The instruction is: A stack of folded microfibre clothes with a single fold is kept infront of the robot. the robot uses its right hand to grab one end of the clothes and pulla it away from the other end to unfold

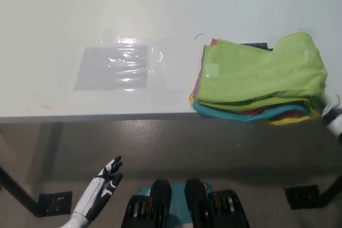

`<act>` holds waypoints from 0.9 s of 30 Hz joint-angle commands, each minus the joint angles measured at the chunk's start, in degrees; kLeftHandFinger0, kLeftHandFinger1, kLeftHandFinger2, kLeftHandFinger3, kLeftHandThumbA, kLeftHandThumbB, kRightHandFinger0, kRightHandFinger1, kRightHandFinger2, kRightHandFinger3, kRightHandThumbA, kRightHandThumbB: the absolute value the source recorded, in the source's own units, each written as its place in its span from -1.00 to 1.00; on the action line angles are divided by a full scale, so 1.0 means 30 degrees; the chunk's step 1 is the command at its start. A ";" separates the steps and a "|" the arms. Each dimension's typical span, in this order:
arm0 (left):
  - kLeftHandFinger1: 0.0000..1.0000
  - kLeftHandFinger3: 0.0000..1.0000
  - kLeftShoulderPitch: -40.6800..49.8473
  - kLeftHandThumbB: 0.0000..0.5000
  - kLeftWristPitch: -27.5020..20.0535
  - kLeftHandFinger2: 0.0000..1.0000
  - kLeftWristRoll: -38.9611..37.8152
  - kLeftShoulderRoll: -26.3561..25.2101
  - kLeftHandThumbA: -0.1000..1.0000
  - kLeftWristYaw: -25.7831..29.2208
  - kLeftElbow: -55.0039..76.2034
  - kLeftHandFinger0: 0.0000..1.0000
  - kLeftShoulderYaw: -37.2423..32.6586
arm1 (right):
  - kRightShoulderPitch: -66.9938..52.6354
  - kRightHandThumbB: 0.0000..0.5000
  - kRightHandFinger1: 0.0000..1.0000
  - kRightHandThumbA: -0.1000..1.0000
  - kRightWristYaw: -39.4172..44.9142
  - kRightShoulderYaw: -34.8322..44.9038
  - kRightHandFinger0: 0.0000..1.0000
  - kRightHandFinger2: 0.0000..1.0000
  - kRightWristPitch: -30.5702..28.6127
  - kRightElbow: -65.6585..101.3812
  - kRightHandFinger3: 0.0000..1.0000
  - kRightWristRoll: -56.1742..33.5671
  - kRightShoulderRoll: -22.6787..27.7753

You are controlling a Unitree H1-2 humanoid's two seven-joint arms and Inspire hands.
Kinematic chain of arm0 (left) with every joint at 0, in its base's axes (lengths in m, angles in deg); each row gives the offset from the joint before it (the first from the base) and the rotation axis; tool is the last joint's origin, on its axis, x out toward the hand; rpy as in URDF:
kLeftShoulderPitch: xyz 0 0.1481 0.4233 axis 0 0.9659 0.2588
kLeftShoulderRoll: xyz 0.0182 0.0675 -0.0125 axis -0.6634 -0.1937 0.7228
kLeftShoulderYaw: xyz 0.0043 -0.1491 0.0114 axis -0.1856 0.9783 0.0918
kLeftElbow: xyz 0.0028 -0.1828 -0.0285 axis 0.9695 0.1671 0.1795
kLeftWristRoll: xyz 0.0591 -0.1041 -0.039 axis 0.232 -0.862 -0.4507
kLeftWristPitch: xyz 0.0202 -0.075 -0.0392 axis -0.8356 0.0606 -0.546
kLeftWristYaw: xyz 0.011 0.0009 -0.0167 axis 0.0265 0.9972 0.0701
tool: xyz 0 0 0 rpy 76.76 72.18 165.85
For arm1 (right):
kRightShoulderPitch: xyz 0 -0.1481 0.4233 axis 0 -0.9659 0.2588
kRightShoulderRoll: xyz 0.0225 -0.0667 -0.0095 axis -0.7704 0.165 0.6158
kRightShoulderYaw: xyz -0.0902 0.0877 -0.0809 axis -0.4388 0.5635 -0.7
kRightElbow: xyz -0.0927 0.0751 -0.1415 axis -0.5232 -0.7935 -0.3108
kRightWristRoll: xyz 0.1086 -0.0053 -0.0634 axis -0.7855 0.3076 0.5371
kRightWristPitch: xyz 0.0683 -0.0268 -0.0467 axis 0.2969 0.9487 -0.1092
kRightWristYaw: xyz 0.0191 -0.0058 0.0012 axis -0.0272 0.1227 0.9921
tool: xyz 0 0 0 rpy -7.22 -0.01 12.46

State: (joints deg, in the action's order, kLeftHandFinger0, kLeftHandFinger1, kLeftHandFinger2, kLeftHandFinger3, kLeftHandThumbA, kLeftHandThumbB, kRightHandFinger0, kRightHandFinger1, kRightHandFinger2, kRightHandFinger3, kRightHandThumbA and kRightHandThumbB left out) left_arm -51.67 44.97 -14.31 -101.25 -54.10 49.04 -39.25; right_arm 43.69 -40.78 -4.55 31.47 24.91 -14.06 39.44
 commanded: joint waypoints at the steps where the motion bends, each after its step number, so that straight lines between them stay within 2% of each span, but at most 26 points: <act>1: 1.00 1.00 -0.0542 1.00 -0.1235 1.00 -0.0226 -0.0370 1.00 0.0049 -0.0039 1.00 0.0189 | -0.3642 0.39 1.00 1.00 -0.1193 -0.5233 1.00 1.00 -0.7370 -0.0858 1.00 0.2663 0.0482; 3: 1.00 1.00 -0.0557 1.00 -0.1527 1.00 -0.0400 -0.0323 1.00 0.0054 -0.0143 1.00 0.0235 | -0.4562 0.66 1.00 1.00 -0.1702 -0.5506 1.00 1.00 -0.7370 -0.2548 1.00 0.3372 0.0474; 4: 1.00 1.00 -0.0782 1.00 -0.1770 1.00 -0.0500 -0.0292 1.00 -0.0084 -0.0338 1.00 0.0146 | -0.5132 0.68 1.00 1.00 -0.1957 -0.5364 1.00 1.00 -0.7370 -0.3159 1.00 0.3972 0.0299; 8: 1.00 1.00 -0.0830 1.00 -0.1878 1.00 -0.0682 -0.0159 1.00 -0.0168 -0.0497 1.00 0.0118 | -0.5029 0.60 1.00 1.00 -0.1824 -0.5785 1.00 1.00 -0.7370 -0.6053 1.00 0.2560 0.0305; 9: 1.00 1.00 -0.0780 1.00 -0.1771 1.00 -0.0767 -0.0116 1.00 -0.0222 -0.0478 1.00 0.0123 | -0.4789 0.67 1.00 1.00 -0.1276 -0.5865 1.00 1.00 -0.7370 -0.7185 1.00 0.1411 0.0339; 11: 1.00 1.00 -0.0797 1.00 -0.1975 1.00 -0.0717 -0.0134 1.00 -0.0172 -0.0614 1.00 0.0105 | -0.4275 0.47 1.00 1.00 -0.1365 -0.6036 1.00 1.00 -0.7370 -0.8759 1.00 0.1423 0.0512; 13: 1.00 1.00 -0.0835 1.00 -0.1949 1.00 -0.0600 -0.0191 1.00 -0.0145 -0.0601 1.00 0.0073 | -0.3857 0.42 1.00 1.00 -0.1886 -0.6227 1.00 1.00 -0.7370 -0.9936 1.00 0.1783 0.0619; 20: 1.00 1.00 -0.0890 1.00 -0.1855 1.00 -0.0556 -0.0089 1.00 -0.0155 -0.0697 1.00 -0.0044 | -0.2595 0.63 1.00 1.00 -0.1815 -0.5663 1.00 1.00 -0.7370 -1.4455 1.00 0.0578 0.0255; 22: 1.00 1.00 -0.0686 1.00 -0.1832 1.00 -0.0546 -0.0078 1.00 -0.0167 -0.0563 1.00 -0.0076 | -0.2720 0.63 1.00 1.00 -0.1571 -0.5600 1.00 1.00 -0.7370 -1.4662 1.00 0.0337 0.0238; 24: 1.00 1.00 -0.0479 1.00 -0.1764 1.00 -0.0485 -0.0090 1.00 -0.0218 -0.0404 1.00 -0.0163 | -0.2957 0.55 1.00 1.00 -0.1357 -0.5439 1.00 1.00 -0.7370 -1.4657 1.00 0.0249 0.0249; 27: 1.00 1.00 -0.0309 1.00 -0.1893 1.00 -0.0491 -0.0054 1.00 -0.0259 -0.0361 1.00 -0.0263 | -0.3277 0.56 1.00 1.00 -0.1098 -0.5331 1.00 1.00 -0.7370 -1.4451 1.00 -0.0061 0.0315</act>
State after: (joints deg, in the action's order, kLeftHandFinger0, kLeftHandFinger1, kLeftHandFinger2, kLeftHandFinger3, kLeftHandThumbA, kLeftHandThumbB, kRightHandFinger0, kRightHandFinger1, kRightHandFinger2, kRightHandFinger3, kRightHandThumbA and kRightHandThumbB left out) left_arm -52.92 42.27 -15.42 -101.23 -54.36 46.22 -39.69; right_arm 34.69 -44.27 -21.53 13.83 -19.26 -11.76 40.19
